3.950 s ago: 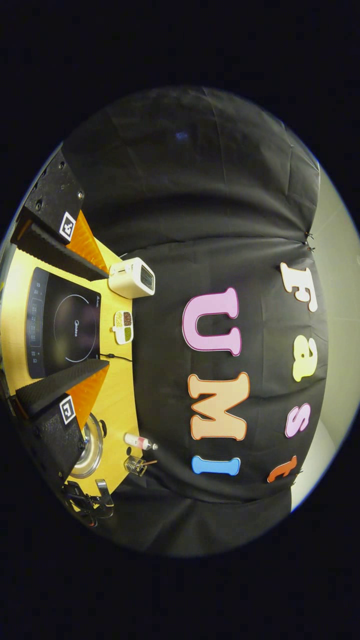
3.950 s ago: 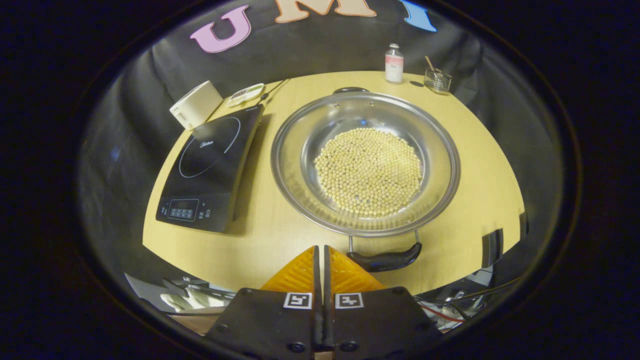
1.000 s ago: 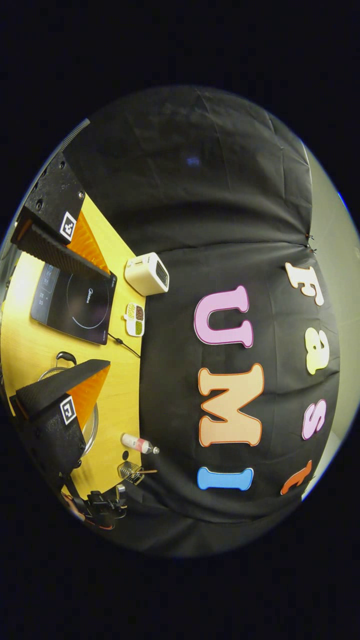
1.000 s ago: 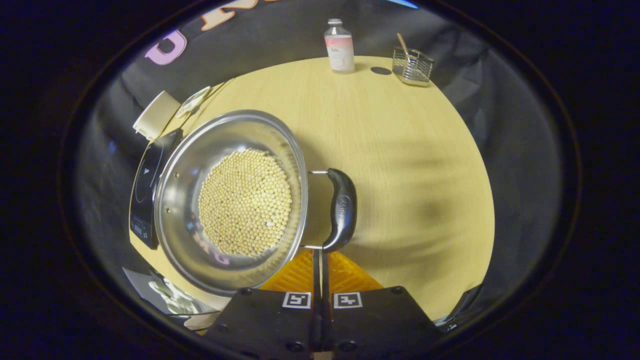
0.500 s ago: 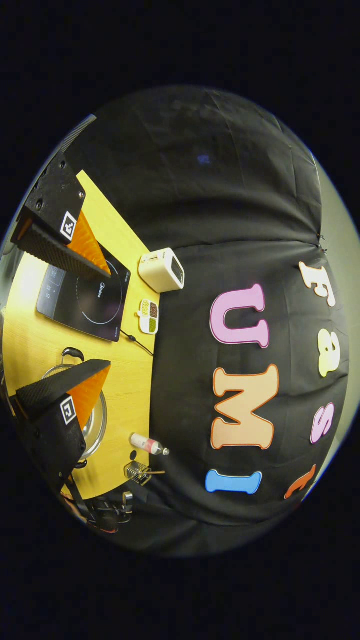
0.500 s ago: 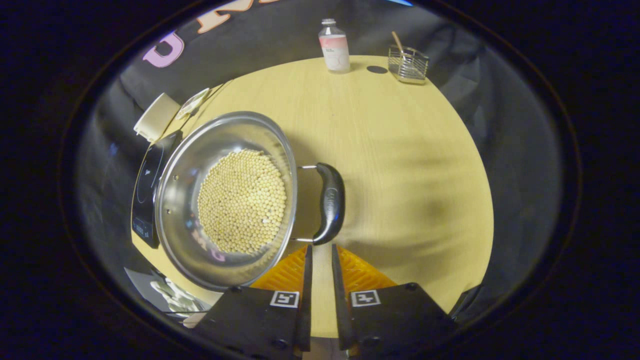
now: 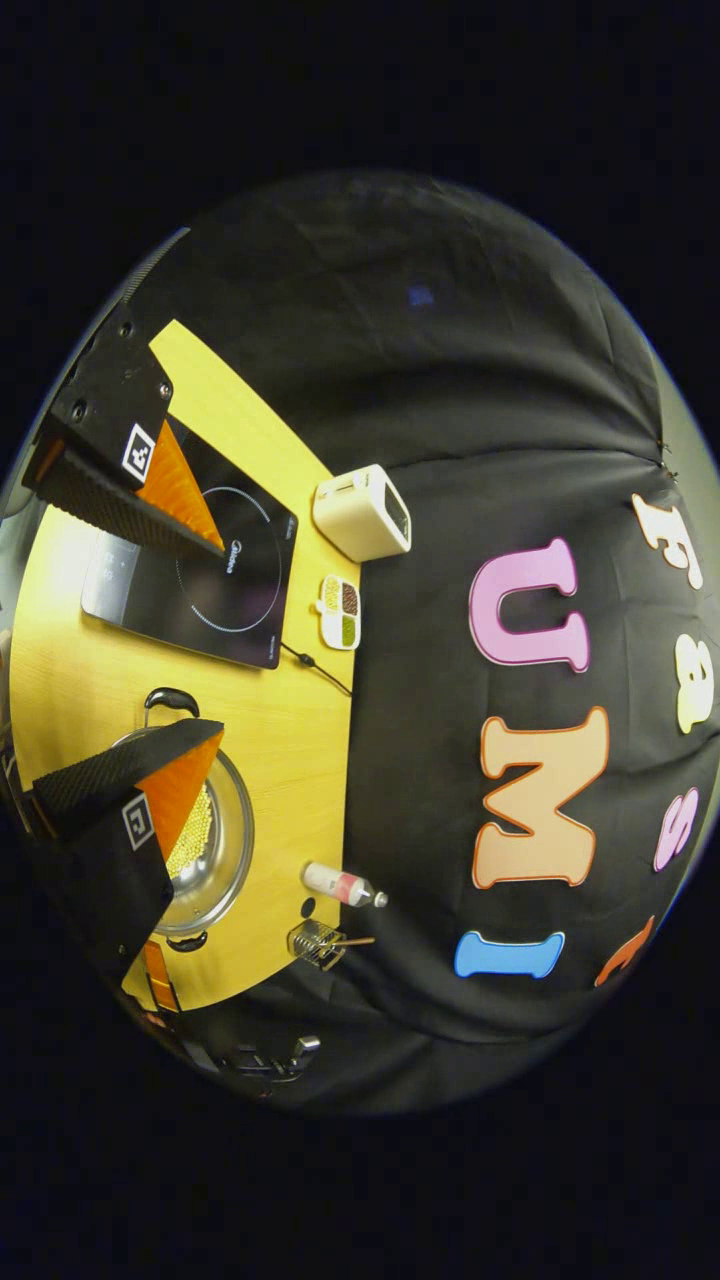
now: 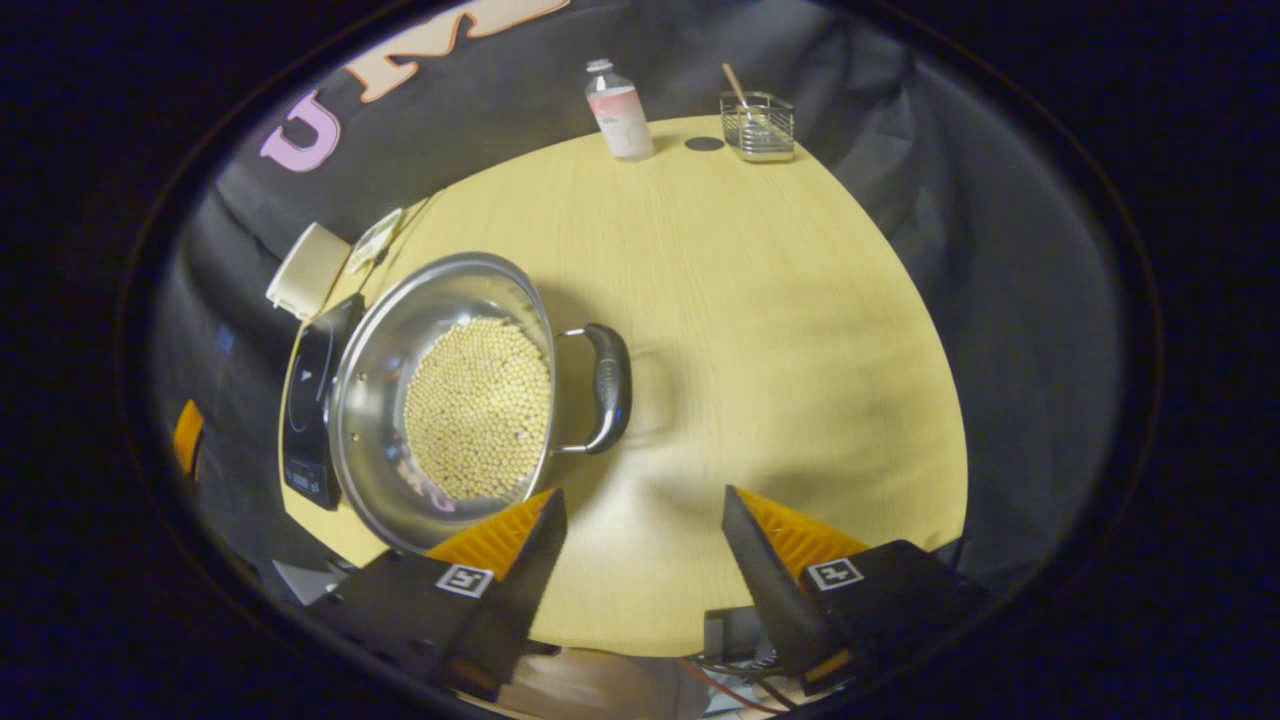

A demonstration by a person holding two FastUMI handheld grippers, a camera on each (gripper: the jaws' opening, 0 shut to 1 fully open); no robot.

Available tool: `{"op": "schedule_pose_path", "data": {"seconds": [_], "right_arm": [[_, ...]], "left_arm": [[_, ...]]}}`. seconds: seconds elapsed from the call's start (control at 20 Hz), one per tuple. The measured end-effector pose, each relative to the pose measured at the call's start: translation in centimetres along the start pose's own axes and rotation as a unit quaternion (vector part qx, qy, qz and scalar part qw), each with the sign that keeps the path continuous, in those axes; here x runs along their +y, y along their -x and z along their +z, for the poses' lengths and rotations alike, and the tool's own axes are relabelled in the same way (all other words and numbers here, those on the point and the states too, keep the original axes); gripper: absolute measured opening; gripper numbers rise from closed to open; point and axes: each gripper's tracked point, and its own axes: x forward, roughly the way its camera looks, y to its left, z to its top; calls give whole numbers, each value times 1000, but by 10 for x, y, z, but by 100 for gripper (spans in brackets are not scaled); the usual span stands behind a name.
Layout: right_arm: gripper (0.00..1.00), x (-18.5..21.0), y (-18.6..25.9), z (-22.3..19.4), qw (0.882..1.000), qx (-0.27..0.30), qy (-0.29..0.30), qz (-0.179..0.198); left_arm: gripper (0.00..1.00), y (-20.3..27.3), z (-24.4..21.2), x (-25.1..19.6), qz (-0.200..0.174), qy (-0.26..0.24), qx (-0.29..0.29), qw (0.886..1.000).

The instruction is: First push the handle of the pot to place it horizontally, then grasp the pot with both hands and set it on the induction cooktop.

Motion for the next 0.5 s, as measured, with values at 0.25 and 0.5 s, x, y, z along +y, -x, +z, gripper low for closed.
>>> {"op": "schedule_pose_path", "data": {"seconds": [0.25, 0.5], "right_arm": [[100, 17, 2, 23, 1000, -15, -11, 23], [94, 22, -12, 30, 1000, 1, -8, 26]], "left_arm": [[97, -25, -29, -22, -46, 20, 61, 997], [98, -55, -60, -31, -76, 28, 128, 988]]}}
